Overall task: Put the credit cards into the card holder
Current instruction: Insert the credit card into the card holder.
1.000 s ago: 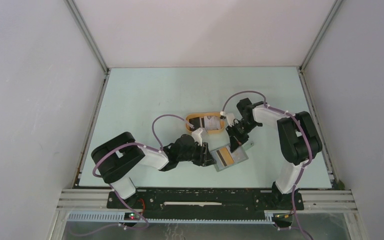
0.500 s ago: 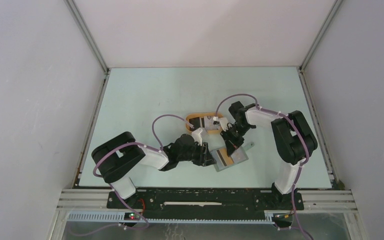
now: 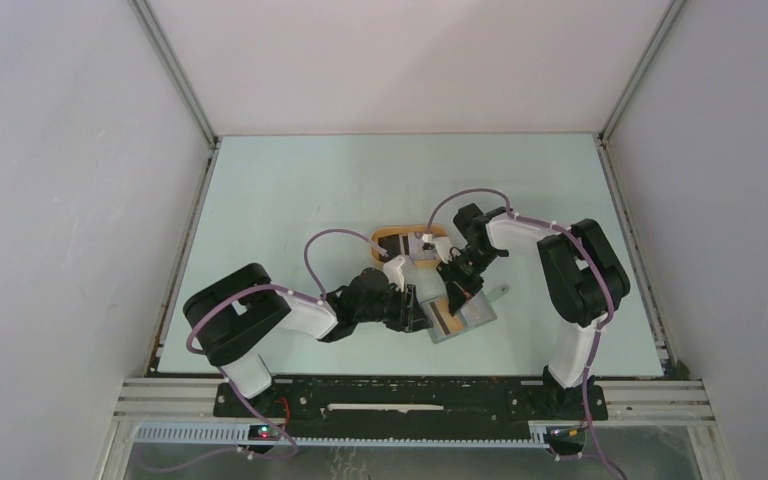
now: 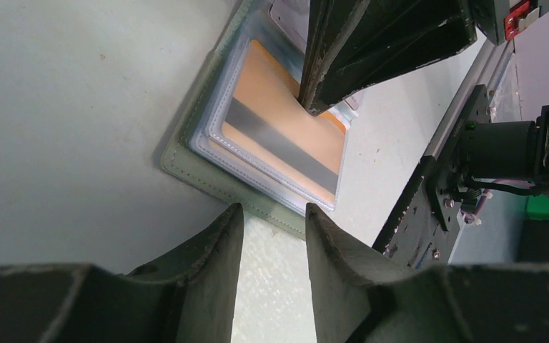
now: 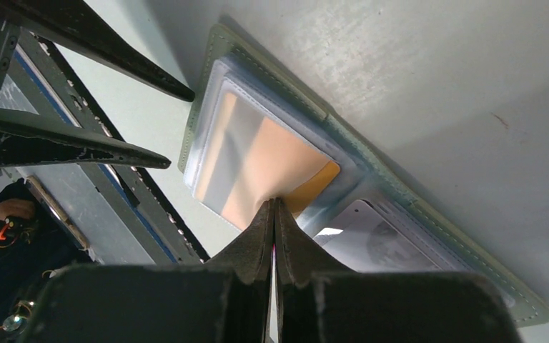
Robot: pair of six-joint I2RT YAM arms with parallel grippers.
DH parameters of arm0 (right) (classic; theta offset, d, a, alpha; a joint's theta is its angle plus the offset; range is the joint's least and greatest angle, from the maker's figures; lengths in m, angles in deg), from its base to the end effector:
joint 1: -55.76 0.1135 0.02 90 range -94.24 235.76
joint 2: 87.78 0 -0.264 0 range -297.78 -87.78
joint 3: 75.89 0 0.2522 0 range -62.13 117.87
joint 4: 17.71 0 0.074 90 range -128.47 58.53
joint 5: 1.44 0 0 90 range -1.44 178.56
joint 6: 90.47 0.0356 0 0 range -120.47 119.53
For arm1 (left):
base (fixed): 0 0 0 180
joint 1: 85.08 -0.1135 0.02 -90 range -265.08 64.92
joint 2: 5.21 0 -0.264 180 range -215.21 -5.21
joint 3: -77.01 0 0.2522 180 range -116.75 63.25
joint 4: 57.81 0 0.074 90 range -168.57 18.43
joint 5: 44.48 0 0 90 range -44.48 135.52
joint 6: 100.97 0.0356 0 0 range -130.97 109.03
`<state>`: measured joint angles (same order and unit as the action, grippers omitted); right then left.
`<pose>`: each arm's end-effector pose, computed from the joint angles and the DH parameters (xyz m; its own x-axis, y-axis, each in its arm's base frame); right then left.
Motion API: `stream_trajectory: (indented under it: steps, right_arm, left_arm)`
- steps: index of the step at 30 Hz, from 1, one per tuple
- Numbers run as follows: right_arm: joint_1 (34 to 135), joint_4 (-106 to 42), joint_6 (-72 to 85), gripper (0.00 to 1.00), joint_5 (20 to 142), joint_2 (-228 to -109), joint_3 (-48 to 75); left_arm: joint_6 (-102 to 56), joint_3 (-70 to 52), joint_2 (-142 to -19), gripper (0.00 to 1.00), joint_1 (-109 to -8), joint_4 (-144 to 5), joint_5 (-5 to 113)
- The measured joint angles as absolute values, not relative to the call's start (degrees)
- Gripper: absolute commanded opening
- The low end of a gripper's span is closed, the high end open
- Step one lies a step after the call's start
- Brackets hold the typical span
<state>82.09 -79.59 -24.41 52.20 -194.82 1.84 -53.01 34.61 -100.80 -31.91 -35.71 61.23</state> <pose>0.2731 0.1587 0.1398 -0.6785 -0.7004 -0.2215 -0.6800 0.4847 0.5502 0.1658 -0.2375 0.1184 -0.8389 0.0448 -0.5424 0.4682 0.5675 -0.6773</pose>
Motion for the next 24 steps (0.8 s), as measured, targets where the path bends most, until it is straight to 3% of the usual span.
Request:
stream_trajectory:
  steps: [14,24]
  right_arm:
    - [81.7,-79.8,-24.6,0.07,50.0,-194.7,2.1]
    - [81.3,-78.0,-24.4,0.06,55.5,-191.9,2.0]
  left_arm:
    - [-53.0,34.6,-100.1,0.46,-31.9,-36.5,60.7]
    - [-53.0,34.6,-99.9,0.46,-31.9,-37.0,60.3]
